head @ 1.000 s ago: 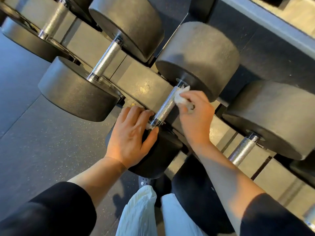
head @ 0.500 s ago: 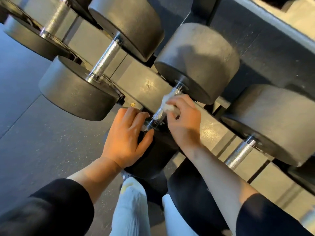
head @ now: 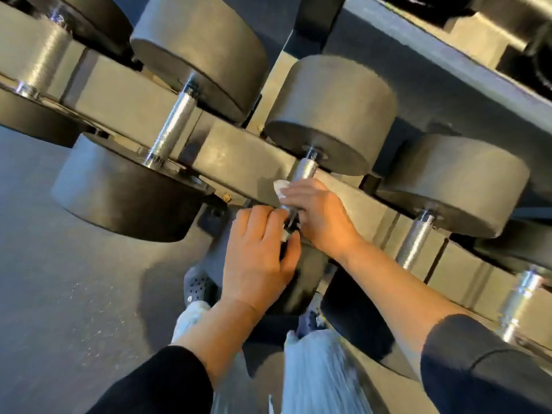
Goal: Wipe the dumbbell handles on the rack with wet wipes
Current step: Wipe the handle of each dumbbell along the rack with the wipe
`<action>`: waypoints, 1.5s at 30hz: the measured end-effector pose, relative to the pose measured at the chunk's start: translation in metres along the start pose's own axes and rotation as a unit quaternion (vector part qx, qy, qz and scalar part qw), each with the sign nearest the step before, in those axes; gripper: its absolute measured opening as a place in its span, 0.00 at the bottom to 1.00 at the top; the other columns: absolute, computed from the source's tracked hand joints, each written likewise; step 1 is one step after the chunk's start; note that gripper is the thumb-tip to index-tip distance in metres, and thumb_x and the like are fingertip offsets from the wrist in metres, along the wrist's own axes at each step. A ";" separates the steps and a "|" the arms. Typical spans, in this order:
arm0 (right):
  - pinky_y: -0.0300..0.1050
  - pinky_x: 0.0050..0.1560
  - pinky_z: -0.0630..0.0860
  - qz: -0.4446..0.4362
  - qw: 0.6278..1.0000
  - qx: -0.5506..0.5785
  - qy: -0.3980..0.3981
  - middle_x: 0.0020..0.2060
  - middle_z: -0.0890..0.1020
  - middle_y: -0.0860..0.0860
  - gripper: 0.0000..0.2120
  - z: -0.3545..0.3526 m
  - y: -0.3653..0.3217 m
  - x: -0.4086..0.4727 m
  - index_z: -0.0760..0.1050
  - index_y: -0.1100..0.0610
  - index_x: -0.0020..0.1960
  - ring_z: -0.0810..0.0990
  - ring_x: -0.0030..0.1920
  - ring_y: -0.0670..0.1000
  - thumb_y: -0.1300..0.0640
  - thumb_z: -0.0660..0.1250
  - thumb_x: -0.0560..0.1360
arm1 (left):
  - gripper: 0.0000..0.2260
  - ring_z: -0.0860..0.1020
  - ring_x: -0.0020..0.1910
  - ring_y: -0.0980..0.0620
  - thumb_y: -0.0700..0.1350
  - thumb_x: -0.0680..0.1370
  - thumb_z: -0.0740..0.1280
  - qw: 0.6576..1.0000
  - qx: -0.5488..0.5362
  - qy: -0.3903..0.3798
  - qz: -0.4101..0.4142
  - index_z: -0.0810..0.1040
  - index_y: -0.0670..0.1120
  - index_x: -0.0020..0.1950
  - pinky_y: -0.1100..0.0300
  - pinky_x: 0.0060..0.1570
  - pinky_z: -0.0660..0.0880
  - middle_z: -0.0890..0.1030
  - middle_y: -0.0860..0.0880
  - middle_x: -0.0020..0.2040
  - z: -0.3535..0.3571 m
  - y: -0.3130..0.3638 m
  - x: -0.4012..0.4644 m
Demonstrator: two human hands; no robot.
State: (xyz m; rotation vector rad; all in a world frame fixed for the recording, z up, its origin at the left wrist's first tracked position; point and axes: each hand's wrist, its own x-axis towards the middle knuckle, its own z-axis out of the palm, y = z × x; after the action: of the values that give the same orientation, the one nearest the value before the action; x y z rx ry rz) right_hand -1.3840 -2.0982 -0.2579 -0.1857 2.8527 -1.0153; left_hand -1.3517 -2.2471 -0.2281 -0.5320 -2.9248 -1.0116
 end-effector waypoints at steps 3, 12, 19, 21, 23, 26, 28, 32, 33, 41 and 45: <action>0.35 0.60 0.70 0.038 0.998 -0.006 -0.041 0.51 0.82 0.58 0.18 -0.001 -0.012 -0.007 0.83 0.63 0.50 0.76 0.55 0.49 0.73 0.60 0.67 | 0.11 0.68 0.47 0.48 0.42 0.76 0.58 0.996 -0.088 0.017 -0.006 0.77 0.42 0.53 0.62 0.44 0.65 0.76 0.44 0.47 -0.003 -0.006 -0.001; 0.26 0.61 0.65 0.102 0.982 -0.086 0.131 0.49 0.83 0.58 0.16 -0.001 -0.037 0.026 0.82 0.64 0.49 0.78 0.54 0.52 0.74 0.62 0.67 | 0.12 0.71 0.50 0.53 0.40 0.77 0.56 0.958 -0.258 0.008 -0.123 0.77 0.41 0.55 0.69 0.46 0.61 0.75 0.45 0.51 -0.008 -0.064 0.031; 0.53 0.68 0.67 0.073 0.948 -0.308 -0.012 0.61 0.78 0.57 0.17 -0.001 -0.026 0.029 0.76 0.62 0.60 0.72 0.67 0.58 0.68 0.67 0.71 | 0.12 0.71 0.54 0.44 0.39 0.77 0.57 0.965 -0.240 -0.033 -0.095 0.76 0.42 0.56 0.62 0.50 0.64 0.75 0.43 0.53 0.006 -0.071 0.028; 0.52 0.67 0.65 0.062 0.954 -0.291 -0.016 0.61 0.78 0.58 0.20 -0.001 -0.029 0.021 0.76 0.64 0.60 0.72 0.66 0.59 0.71 0.69 0.68 | 0.13 0.71 0.53 0.45 0.41 0.77 0.55 0.967 -0.238 -0.036 -0.089 0.76 0.42 0.56 0.62 0.49 0.64 0.76 0.43 0.52 0.006 -0.073 0.028; 0.53 0.67 0.65 0.054 0.962 -0.265 -0.027 0.61 0.78 0.59 0.22 0.002 -0.029 0.017 0.77 0.65 0.60 0.73 0.65 0.60 0.73 0.70 0.66 | 0.14 0.71 0.53 0.46 0.43 0.77 0.54 0.966 -0.240 -0.037 -0.088 0.76 0.42 0.56 0.66 0.48 0.62 0.76 0.43 0.51 0.005 -0.072 0.028; 0.57 0.68 0.67 0.054 0.964 -0.247 -0.085 0.62 0.78 0.59 0.24 0.003 -0.027 0.014 0.77 0.65 0.61 0.73 0.66 0.60 0.73 0.71 0.66 | 0.15 0.71 0.52 0.46 0.43 0.77 0.53 0.966 -0.242 -0.032 -0.088 0.76 0.41 0.55 0.66 0.47 0.61 0.76 0.43 0.51 0.005 -0.072 0.027; 0.56 0.68 0.67 0.057 0.964 -0.236 -0.106 0.62 0.77 0.59 0.23 -0.001 -0.028 0.014 0.76 0.63 0.62 0.72 0.66 0.58 0.72 0.71 0.68 | 0.15 0.70 0.52 0.47 0.43 0.77 0.53 0.966 -0.243 -0.032 -0.088 0.76 0.41 0.55 0.66 0.47 0.62 0.76 0.43 0.51 0.005 -0.072 0.027; 0.48 0.69 0.65 0.065 0.967 -0.208 -0.130 0.61 0.78 0.55 0.21 -0.003 -0.032 0.014 0.78 0.60 0.61 0.74 0.66 0.54 0.70 0.70 0.69 | 0.15 0.71 0.51 0.46 0.43 0.77 0.53 0.965 -0.246 -0.036 -0.086 0.76 0.41 0.55 0.65 0.46 0.63 0.75 0.42 0.50 0.005 -0.072 0.027; 0.46 0.69 0.65 0.068 0.970 -0.196 -0.130 0.60 0.79 0.54 0.20 -0.004 -0.032 0.013 0.79 0.59 0.59 0.74 0.65 0.53 0.70 0.70 0.69 | 0.14 0.72 0.51 0.45 0.43 0.77 0.53 0.964 -0.248 -0.037 -0.086 0.76 0.41 0.55 0.65 0.45 0.63 0.75 0.42 0.50 0.005 -0.072 0.027; 0.34 0.56 0.63 0.124 0.984 -0.093 -0.086 0.46 0.84 0.47 0.15 -0.004 -0.030 0.006 0.84 0.53 0.47 0.79 0.52 0.50 0.70 0.70 0.67 | 0.13 0.72 0.49 0.45 0.42 0.77 0.54 0.974 -0.214 -0.028 -0.070 0.75 0.39 0.53 0.69 0.42 0.61 0.75 0.40 0.48 0.004 -0.072 0.027; 0.34 0.53 0.72 0.183 0.970 -0.052 0.153 0.46 0.81 0.46 0.16 -0.007 -0.036 -0.018 0.83 0.58 0.49 0.78 0.49 0.48 0.74 0.66 0.68 | 0.14 0.71 0.50 0.48 0.43 0.77 0.53 0.974 -0.210 -0.024 -0.086 0.75 0.40 0.54 0.75 0.42 0.63 0.75 0.42 0.49 0.004 -0.070 0.027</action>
State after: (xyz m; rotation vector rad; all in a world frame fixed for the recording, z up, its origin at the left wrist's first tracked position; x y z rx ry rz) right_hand -1.3647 -2.1184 -0.2284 0.5179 3.0404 -0.8832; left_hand -1.3988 -2.2875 -0.2697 -0.3078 -2.8370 -1.6802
